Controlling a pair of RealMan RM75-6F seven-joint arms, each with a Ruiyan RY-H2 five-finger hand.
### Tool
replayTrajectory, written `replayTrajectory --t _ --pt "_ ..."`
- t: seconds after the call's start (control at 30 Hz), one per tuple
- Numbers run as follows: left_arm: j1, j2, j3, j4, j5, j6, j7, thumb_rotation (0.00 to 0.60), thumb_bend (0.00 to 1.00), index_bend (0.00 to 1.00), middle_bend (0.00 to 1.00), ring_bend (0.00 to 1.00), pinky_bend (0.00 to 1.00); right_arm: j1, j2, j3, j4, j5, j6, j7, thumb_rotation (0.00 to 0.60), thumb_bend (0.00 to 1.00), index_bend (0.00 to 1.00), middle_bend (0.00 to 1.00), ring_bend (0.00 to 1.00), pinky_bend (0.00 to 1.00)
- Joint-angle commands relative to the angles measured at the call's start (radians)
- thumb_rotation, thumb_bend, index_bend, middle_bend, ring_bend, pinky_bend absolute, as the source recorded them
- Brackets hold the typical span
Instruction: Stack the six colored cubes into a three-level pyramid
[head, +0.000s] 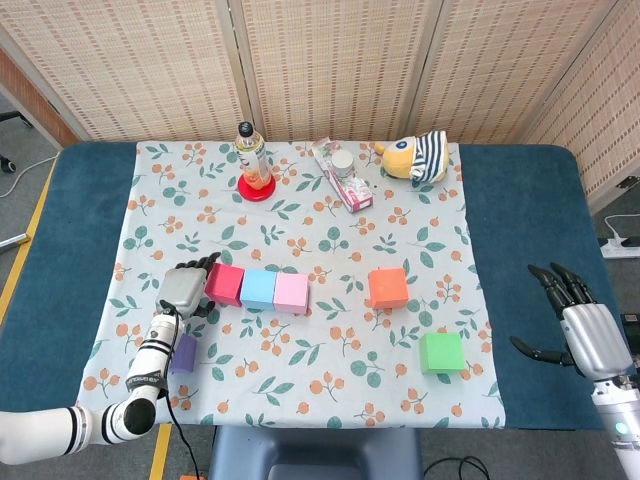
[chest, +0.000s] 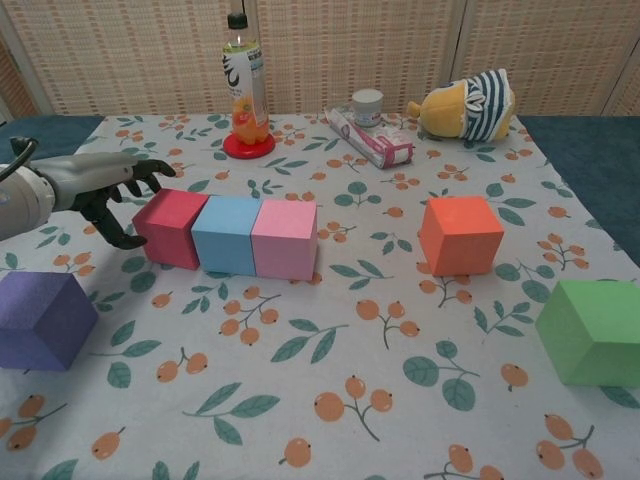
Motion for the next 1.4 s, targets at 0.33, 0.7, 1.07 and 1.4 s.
replayTrajectory --t 0.33,0.7,1.07,1.4 --pt "-0.021 -0.029 0.0 0.003 0.015 0.015 0.041 0.6 0.34 0.0 0.0 0.0 0.09 -0.003 0.001 0.0 0.006 -0.001 0.003 0.007 0.444 0.09 0.0 0.13 0.0 0.11" --pt "-0.039 -0.047 -0.014 0.013 -0.001 0.014 0.065 0.6 0.34 0.0 0.0 0.0 0.07 -0.006 0.003 -0.001 0.011 0.001 0.005 0.014 0.445 0.09 0.0 0.13 0.0 0.11" --pt "-0.048 -0.056 -0.018 0.023 -0.014 0.013 0.077 0.6 0.34 0.0 0.0 0.0 0.07 -0.01 0.003 -0.001 0.016 0.001 0.008 0.021 0.445 0.09 0.0 0.13 0.0 0.11" --pt "-0.057 -0.058 -0.018 0.022 -0.027 0.006 0.09 0.6 0.33 0.0 0.0 0.0 0.07 -0.014 0.003 -0.002 0.018 0.002 0.011 0.022 0.445 0.09 0.0 0.13 0.0 0.11"
